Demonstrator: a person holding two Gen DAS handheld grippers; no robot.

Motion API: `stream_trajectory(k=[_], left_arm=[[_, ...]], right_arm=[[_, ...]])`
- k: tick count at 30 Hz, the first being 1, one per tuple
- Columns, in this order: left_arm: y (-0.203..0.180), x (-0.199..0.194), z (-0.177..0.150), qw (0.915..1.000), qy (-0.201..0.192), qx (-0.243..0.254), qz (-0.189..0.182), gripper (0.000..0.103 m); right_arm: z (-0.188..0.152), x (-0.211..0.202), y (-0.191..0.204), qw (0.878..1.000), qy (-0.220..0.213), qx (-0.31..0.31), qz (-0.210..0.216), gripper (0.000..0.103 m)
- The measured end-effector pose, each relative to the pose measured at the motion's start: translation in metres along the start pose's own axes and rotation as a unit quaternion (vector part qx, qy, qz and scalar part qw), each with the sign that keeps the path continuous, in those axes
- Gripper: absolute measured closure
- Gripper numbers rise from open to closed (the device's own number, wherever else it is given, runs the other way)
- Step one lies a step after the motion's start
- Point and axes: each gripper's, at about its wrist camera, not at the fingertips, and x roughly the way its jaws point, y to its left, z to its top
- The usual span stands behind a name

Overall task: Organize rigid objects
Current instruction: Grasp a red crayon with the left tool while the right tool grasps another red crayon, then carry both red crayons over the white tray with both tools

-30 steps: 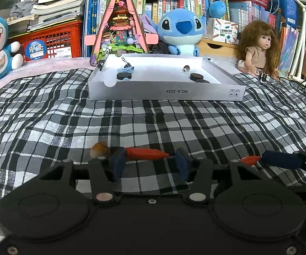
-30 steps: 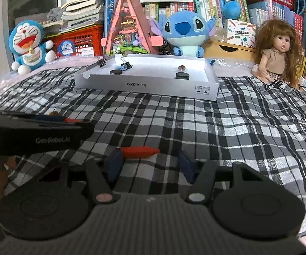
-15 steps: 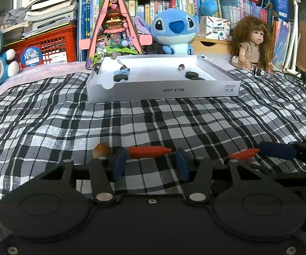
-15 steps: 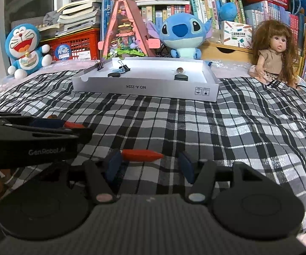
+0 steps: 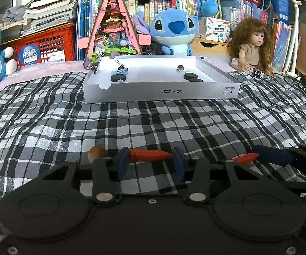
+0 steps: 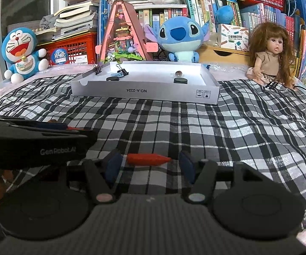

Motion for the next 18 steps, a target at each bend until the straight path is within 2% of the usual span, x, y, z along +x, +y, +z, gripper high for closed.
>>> stream_trajectory(k=[1, 3, 5, 18], left_arm=[[0.000, -0.001, 0.000, 1.0000, -0.001, -0.001, 0.001, 0.061], [0.000, -0.002, 0.000, 1.0000, -0.001, -0.003, 0.003, 0.061], [0.001, -0.002, 0.000, 1.0000, -0.002, -0.004, 0.004, 0.061], [-0.001, -0.009, 0.013, 0.9999, -0.015, 0.000, 0.003, 0.061]], right_arm=[[0.000, 0.000, 0.000, 1.000, -0.001, -0.001, 0.001, 0.038], [0.000, -0.001, 0.000, 1.000, -0.002, -0.001, 0.000, 0.052], [0.000, -0.002, 0.000, 1.000, -0.004, -0.001, -0.002, 0.055], [0.007, -0.002, -0.009, 1.000, -0.006, 0.016, 0.009, 0.056]])
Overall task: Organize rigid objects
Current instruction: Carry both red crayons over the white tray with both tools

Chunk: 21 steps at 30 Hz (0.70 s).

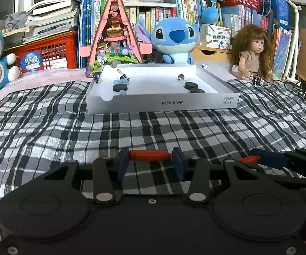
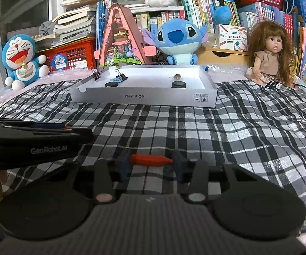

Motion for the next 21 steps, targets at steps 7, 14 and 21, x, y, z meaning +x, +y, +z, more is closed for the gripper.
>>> stream_trajectory(k=[7, 14, 21], left_arm=[[0.007, 0.006, 0.021, 1.0000, 0.000, -0.005, -0.005, 0.061], [0.017, 0.018, 0.054, 0.9999, -0.008, -0.012, -0.007, 0.061], [0.029, 0.037, 0.087, 0.9995, 0.003, -0.028, -0.017, 0.061]], right_arm=[[0.017, 0.005, -0.010, 1.000, -0.005, 0.011, 0.003, 0.056], [0.045, 0.018, -0.026, 0.999, -0.014, 0.028, 0.012, 0.056], [0.074, 0.034, -0.036, 0.999, -0.016, 0.021, 0.020, 0.056]])
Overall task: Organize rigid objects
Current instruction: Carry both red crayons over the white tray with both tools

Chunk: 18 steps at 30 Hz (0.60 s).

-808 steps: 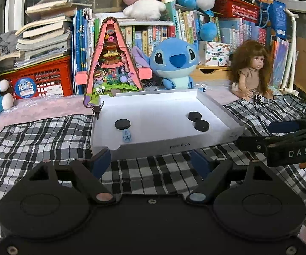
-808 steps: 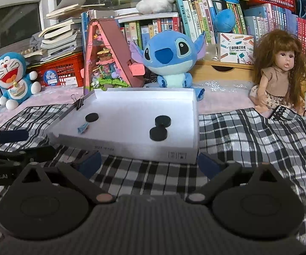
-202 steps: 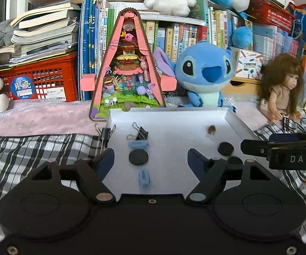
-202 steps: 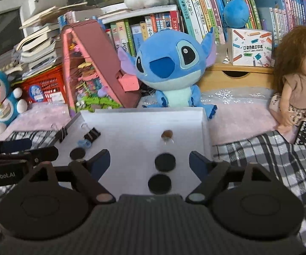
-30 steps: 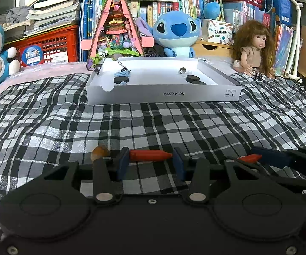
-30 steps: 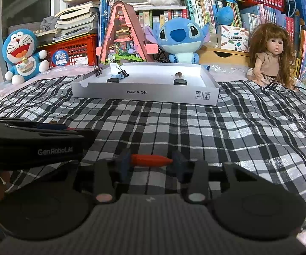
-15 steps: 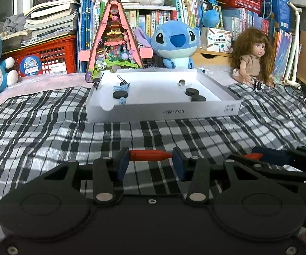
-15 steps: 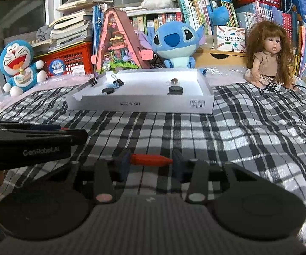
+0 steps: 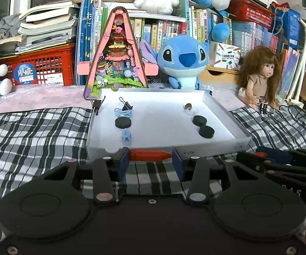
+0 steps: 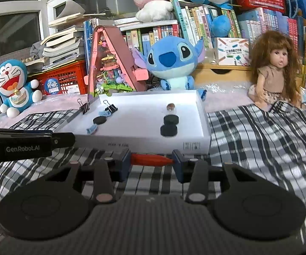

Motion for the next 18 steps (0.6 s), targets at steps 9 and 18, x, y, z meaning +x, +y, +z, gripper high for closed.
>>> stream_trajectory(k=[9, 18], left_arm=[[0.010, 0.041, 0.034, 0.9986, 0.051, -0.017, 0.002, 0.061], [0.022, 0.086, 0.052, 0.9917, 0.121, -0.043, 0.000, 0.061]], right_arm=[[0.040, 0.042, -0.020, 0.998, 0.052, 0.036, 0.027, 0.056], [0.068, 0.095, -0.039, 0.987, 0.134, 0.069, 0.052, 0.056]])
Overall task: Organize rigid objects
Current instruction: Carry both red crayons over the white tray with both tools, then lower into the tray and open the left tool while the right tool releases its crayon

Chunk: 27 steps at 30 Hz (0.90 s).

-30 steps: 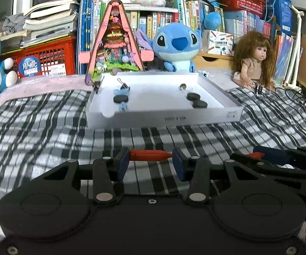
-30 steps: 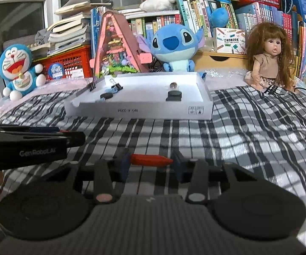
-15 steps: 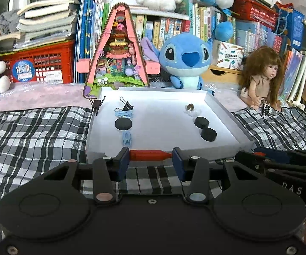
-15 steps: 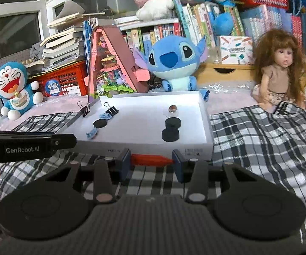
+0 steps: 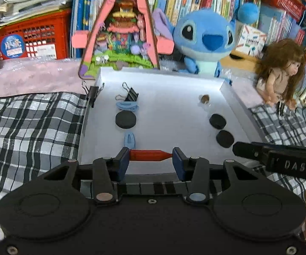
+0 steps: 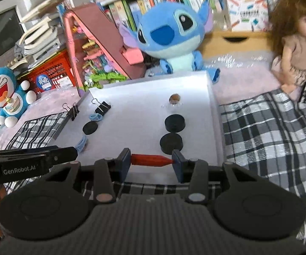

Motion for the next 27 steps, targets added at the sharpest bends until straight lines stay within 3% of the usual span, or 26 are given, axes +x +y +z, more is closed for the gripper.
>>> stream_trajectory(k=[5, 12, 27], left_arm=[[0.007, 0.013, 0.004, 0.9994, 0.027, -0.021, -0.002, 0.061], [0.005, 0.022, 0.003, 0.9993, 0.034, -0.012, 0.008, 0.061], [0.002, 0.032, 0.001, 0.9994, 0.027, 0.001, 0.023, 0.061]], right_arm=[[0.008, 0.016, -0.005, 1.000, 0.030, 0.004, -0.002, 0.056], [0.010, 0.028, -0.006, 0.999, 0.050, -0.006, -0.009, 0.056], [0.009, 0.042, -0.010, 0.998, 0.053, 0.002, -0.018, 0.054]])
